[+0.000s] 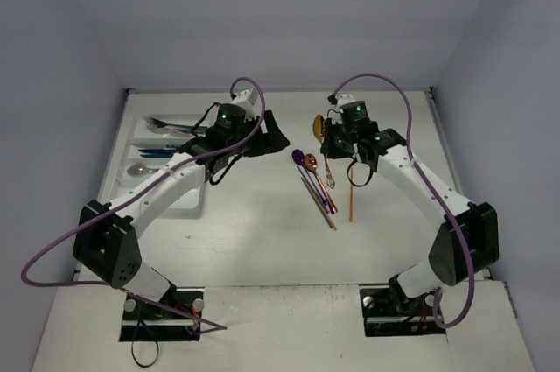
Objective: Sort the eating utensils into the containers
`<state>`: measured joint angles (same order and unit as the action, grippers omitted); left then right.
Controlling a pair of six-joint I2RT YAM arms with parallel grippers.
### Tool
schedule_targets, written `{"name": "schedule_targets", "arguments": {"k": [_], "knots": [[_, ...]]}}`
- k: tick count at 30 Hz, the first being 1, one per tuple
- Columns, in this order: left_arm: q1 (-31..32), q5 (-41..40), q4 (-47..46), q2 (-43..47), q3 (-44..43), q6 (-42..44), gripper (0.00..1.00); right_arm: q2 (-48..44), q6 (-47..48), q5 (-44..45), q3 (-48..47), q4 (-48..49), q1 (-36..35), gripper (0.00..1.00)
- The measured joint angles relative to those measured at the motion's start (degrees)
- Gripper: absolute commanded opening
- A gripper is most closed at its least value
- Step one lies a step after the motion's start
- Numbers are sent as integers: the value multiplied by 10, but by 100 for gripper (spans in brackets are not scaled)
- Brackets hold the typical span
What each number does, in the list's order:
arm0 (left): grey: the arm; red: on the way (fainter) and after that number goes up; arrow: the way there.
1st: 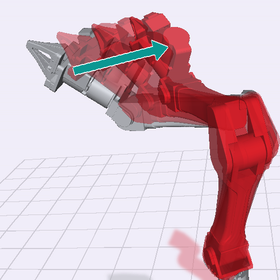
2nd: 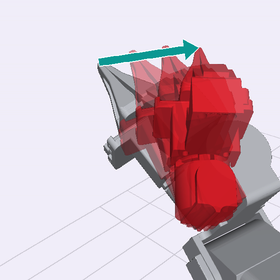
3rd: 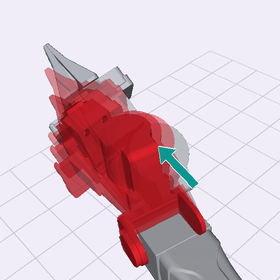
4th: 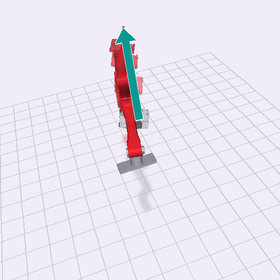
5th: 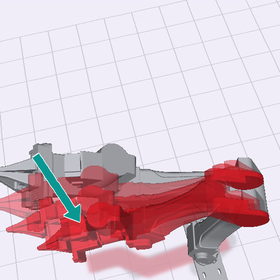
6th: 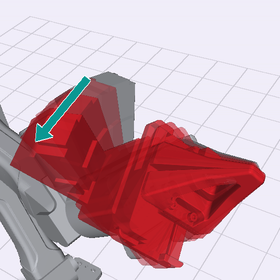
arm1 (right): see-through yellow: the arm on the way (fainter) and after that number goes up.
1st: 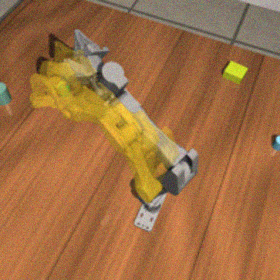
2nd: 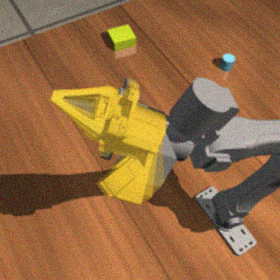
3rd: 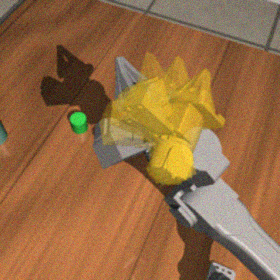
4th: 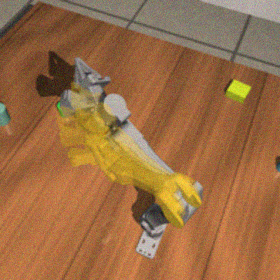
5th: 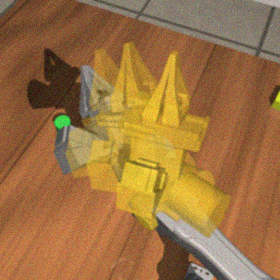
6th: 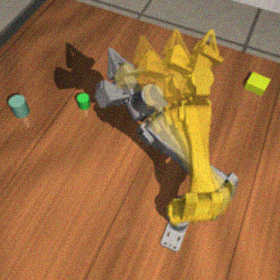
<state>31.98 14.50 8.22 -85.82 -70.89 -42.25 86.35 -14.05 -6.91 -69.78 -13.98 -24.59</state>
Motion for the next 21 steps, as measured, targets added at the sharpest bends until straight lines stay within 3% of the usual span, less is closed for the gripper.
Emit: {"name": "schedule_targets", "arguments": {"k": [13, 19, 21], "knots": [[58, -20, 5, -74, -130, 97, 58, -38, 24, -122, 18, -10, -34, 0], [60, -50, 37, -110, -167, 126, 50, -38, 26, -131, 18, -11, -44, 0], [60, -60, 52, -122, -175, 133, 43, -39, 26, -131, 18, -11, -47, 0]]}}
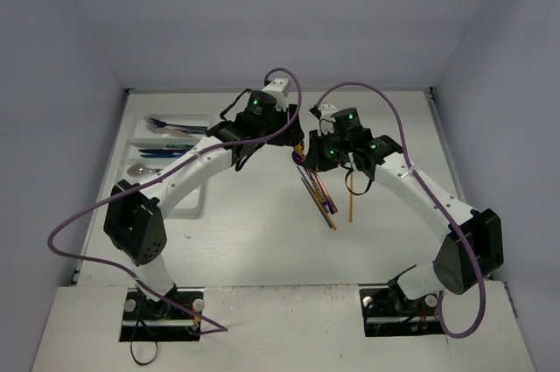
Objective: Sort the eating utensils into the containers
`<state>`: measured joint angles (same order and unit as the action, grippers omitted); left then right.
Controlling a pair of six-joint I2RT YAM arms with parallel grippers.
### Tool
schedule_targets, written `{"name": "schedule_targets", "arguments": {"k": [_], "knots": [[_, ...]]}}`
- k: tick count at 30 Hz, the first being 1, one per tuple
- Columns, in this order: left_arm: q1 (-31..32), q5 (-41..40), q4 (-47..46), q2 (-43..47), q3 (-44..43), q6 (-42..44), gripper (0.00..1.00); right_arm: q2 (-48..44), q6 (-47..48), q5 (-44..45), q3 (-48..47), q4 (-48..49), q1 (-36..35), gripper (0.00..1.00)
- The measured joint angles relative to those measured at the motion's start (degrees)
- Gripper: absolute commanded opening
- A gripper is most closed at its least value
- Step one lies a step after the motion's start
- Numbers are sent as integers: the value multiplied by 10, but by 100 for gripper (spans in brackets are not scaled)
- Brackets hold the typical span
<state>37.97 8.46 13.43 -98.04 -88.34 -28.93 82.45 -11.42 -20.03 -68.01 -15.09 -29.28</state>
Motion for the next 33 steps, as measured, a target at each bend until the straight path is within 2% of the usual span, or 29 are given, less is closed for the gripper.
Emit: {"name": "schedule_targets", "arguments": {"k": [7, 10, 11, 12, 15, 18, 21, 25, 33], "knots": [[7, -15, 30, -19, -6, 12, 4, -1, 1, 0, 0, -2, -4, 0], [11, -13, 28, -19, -7, 9, 0, -1, 1, 0, 0, -5, -7, 1], [12, -12, 27, -19, -10, 7, 0, -1, 1, 1, 0, -6, -8, 11], [14, -12, 26, -19, -11, 6, 0, -1, 1, 1, 0, -6, -8, 28], [14, -19, 26, -18, -9, 8, 0, -1, 4, 2, 0, -5, -9, 60], [10, -40, 23, -8, 15, 15, 0, -1, 1, 4, 0, -5, -9, 76], [-5, -57, 24, 21, 59, 15, 0, -1, 1, 8, 0, -5, -9, 80], [-86, -78, 14, 99, 150, 8, 0, -6, 0, 21, 0, -5, -9, 80], [-339, -163, -22, 267, 294, -10, 0, -27, 3, 43, 3, -3, -7, 80]]}}
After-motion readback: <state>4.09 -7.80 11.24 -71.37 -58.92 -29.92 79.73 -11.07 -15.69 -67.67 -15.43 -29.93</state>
